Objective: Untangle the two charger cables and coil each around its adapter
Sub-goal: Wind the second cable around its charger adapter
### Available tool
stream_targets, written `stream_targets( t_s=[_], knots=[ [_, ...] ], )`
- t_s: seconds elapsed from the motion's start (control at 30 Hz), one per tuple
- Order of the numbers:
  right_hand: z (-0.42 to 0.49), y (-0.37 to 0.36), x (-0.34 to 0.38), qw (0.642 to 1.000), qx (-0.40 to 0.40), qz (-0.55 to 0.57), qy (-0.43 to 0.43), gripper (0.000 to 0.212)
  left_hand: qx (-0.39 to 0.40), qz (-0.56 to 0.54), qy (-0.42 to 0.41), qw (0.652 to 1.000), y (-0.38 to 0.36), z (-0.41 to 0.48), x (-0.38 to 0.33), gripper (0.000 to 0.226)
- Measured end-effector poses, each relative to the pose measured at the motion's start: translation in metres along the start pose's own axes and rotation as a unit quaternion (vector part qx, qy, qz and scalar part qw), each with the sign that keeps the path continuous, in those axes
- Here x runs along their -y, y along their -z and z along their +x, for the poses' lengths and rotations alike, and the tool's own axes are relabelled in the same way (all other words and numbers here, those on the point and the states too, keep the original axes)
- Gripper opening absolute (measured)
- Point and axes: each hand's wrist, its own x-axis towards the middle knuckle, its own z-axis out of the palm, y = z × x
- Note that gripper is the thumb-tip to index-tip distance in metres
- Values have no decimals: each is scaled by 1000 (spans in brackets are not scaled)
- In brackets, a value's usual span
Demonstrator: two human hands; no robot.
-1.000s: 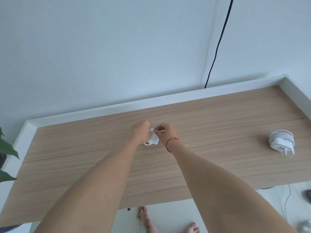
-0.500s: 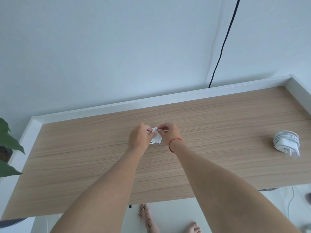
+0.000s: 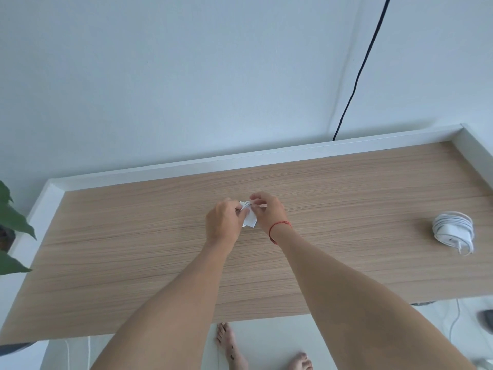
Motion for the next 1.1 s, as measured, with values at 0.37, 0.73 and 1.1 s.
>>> stream_targets(
  t_s=[0.37,0.73,1.1],
  knots=[
    [2,4,6,998,39,-57,10,29,39,42,-31,998,-3,4,5,30],
    [3,2,6,998,44,-41,6,30,94,236,-130,958,0,16,-18,25],
    [5,5,5,999,28,-23,-6,28,147,201,-144,958,11,28,-19,24]
  ],
)
